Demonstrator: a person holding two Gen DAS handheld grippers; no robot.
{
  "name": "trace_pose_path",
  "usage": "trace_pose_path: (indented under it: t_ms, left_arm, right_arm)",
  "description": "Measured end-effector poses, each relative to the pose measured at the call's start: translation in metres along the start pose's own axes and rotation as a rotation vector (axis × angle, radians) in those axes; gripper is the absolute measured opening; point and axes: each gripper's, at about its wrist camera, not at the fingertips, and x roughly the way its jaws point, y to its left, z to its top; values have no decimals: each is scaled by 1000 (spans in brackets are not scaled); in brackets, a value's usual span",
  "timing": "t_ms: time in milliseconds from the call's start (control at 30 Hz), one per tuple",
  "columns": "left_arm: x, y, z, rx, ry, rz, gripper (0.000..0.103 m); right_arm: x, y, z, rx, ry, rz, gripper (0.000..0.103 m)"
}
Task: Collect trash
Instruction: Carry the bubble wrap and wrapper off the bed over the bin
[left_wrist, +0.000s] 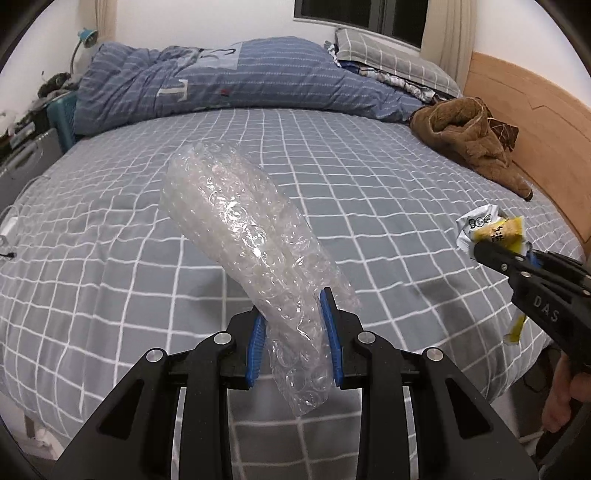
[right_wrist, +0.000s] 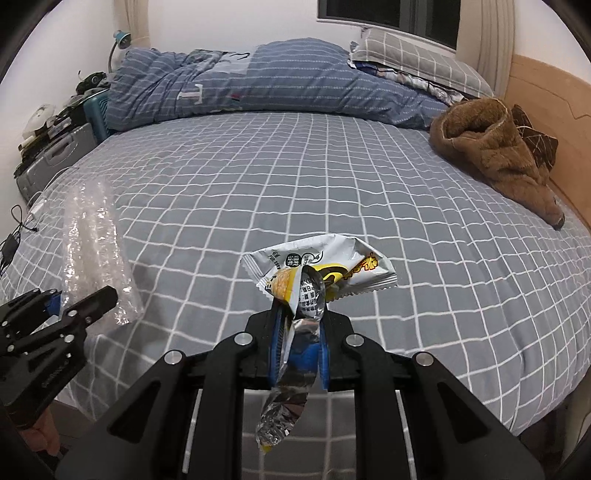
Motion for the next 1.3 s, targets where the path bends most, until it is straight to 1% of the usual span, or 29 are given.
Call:
trace_pose_path:
  t_ms: [233, 567, 1033, 1300]
  left_arm:
    - [-25, 7, -13, -20, -14, -8, 27]
    - [-51, 8, -38, -28, 8, 6, 28]
    - [-104, -9, -76, -10, -1, -9, 28]
    - [-130, -19, -102, -12, 27, -12, 28]
  right_arm:
    - [-19, 17, -7, 4, -21, 0, 15]
    - [-47, 34, -30, 4, -29, 4, 15]
    - [-94, 56, -76, -3, -31, 22, 15]
    - [-121, 66, -104, -1, -20, 35, 15]
